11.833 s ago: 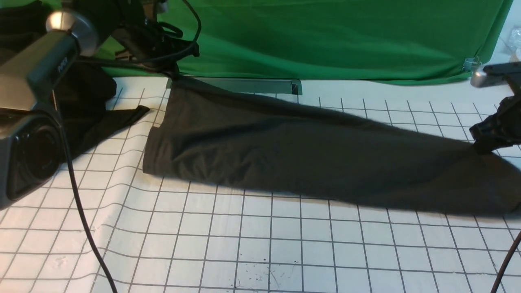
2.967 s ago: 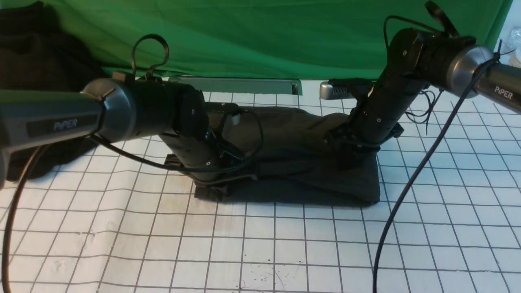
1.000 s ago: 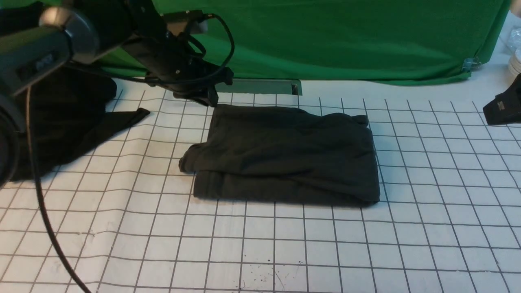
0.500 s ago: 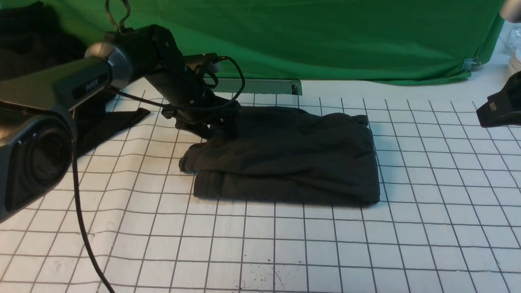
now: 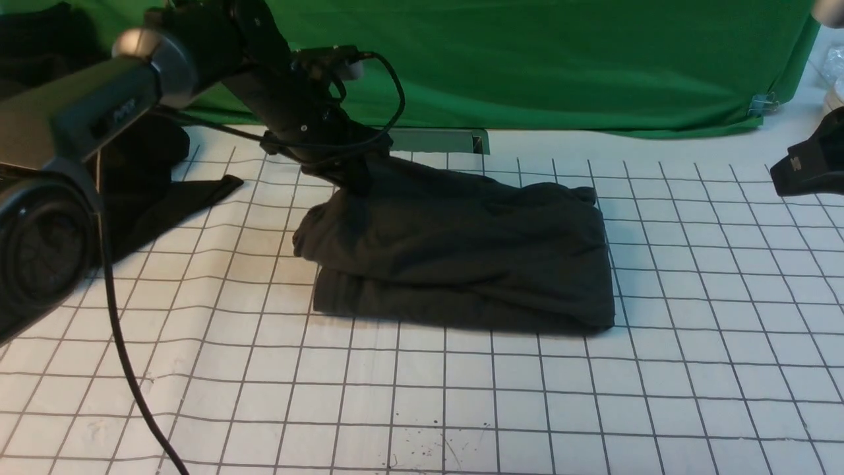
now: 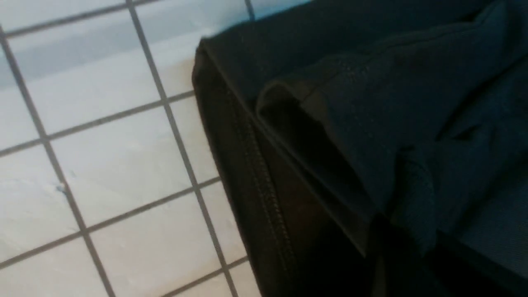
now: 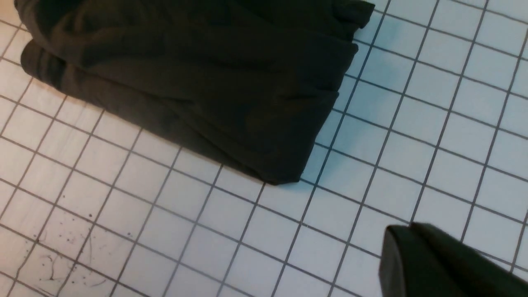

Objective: Fold a long-sleeved shirt over a white checkered tablecloth.

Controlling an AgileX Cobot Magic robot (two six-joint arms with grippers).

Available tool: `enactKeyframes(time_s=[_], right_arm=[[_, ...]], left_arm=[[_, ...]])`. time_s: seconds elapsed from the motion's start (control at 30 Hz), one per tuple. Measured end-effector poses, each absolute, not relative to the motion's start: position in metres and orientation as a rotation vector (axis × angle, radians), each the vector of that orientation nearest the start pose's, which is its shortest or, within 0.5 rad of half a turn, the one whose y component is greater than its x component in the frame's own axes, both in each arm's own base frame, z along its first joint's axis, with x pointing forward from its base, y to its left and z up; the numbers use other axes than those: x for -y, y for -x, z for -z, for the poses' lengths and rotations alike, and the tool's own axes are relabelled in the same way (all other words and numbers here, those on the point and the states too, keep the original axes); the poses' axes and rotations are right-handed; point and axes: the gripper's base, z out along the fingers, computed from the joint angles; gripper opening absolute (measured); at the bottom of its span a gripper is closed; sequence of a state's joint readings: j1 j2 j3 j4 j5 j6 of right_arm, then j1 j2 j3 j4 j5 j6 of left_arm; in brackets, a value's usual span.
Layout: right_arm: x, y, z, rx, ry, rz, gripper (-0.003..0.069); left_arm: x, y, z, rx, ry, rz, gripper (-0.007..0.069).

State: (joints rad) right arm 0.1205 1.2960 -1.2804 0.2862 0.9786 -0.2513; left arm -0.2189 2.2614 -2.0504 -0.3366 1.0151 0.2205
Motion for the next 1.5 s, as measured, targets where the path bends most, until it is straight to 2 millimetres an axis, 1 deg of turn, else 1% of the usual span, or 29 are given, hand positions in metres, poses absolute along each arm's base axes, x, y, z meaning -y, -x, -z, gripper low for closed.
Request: enactKeyframes(time_s=[0.13,0.23,0.3,0.37,0.43,0.47,0.57,0.63,0.7,0.8,0.9,0.93,1.0,1.03,1.07,1.2,1.23,1.27,1.4,1.5], right_arm=[[-0.054,-0.262,-0.376,-2.416,0.351,-0.313,-0.0003],[-0.054,-0.264,-0.374,-2.42,0.35,-0.315,-0.0003],[-0.054,-0.265,-0.373,-2.424,0.349,-0.317,-0.0003],[-0.054,-0.266,-0.372,-2.428,0.351,-0.317,-0.0003],[-0.054,-0.266,-0.372,-2.43,0.355,-0.317,-0.0003],[-0.054,-0.266,-0.372,-2.429,0.356,-0.317,-0.0003],[-0.054,-0.266,-0.372,-2.43,0.358,-0.317,-0.0003],[-0.054,-0.266,-0.372,-2.43,0.358,-0.317,-0.0003],[-0.054,-0.266,-0.372,-2.43,0.359,-0.316,-0.0003],[-0.054,-0.266,-0.372,-2.429,0.366,-0.314,-0.0003],[-0.054,-0.266,-0.372,-2.428,0.371,-0.312,-0.0003],[-0.054,-0.266,-0.372,-2.428,0.371,-0.312,-0.0003],[-0.054,-0.266,-0.372,-2.427,0.371,-0.312,-0.0003],[-0.054,-0.266,-0.372,-2.427,0.371,-0.312,-0.0003],[-0.054,-0.266,-0.372,-2.427,0.371,-0.312,-0.0003],[-0.054,-0.266,-0.372,-2.426,0.374,-0.311,-0.0003],[-0.054,-0.266,-0.372,-2.426,0.374,-0.311,-0.0003],[-0.054,-0.266,-0.372,-2.425,0.376,-0.311,-0.0003],[-0.054,-0.266,-0.372,-2.425,0.38,-0.309,-0.0003],[-0.054,-0.266,-0.372,-2.428,0.384,-0.309,-0.0003]], left_arm=[[0.133,-0.481,-0.232,-2.645,-0.441,0.427,0.0035],[0.133,-0.483,-0.224,-2.66,-0.441,0.424,0.0059],[0.133,-0.485,-0.214,-2.673,-0.44,0.419,0.0102],[0.133,-0.489,-0.2,-2.69,-0.439,0.403,0.0177],[0.132,-0.491,-0.191,-2.7,-0.443,0.384,0.0237],[0.132,-0.492,-0.185,-2.708,-0.444,0.376,0.0282],[0.132,-0.493,-0.179,-2.715,-0.442,0.374,0.0363],[0.132,-0.494,-0.179,-2.712,-0.441,0.373,0.0394],[0.132,-0.494,-0.18,-2.71,-0.44,0.375,0.0404],[0.133,-0.496,-0.184,-2.693,-0.44,0.374,0.0387],[0.133,-0.498,-0.193,-2.662,-0.438,0.372,0.034],[0.133,-0.498,-0.194,-2.659,-0.438,0.372,0.0332],[0.135,-0.498,-0.196,-2.649,-0.441,0.377,0.0284],[0.135,-0.498,-0.196,-2.649,-0.441,0.377,0.0279],[0.138,-0.498,-0.194,-2.653,-0.451,0.38,0.0246],[0.147,-0.496,-0.179,-2.681,-0.505,0.381,0.0167],[0.148,-0.496,-0.178,-2.681,-0.513,0.379,0.0163],[0.151,-0.495,-0.175,-2.682,-0.533,0.377,0.0125],[0.153,-0.495,-0.175,-2.677,-0.558,0.352,0.0036],[0.152,-0.495,-0.178,-2.674,-0.568,0.334,0.0026]])
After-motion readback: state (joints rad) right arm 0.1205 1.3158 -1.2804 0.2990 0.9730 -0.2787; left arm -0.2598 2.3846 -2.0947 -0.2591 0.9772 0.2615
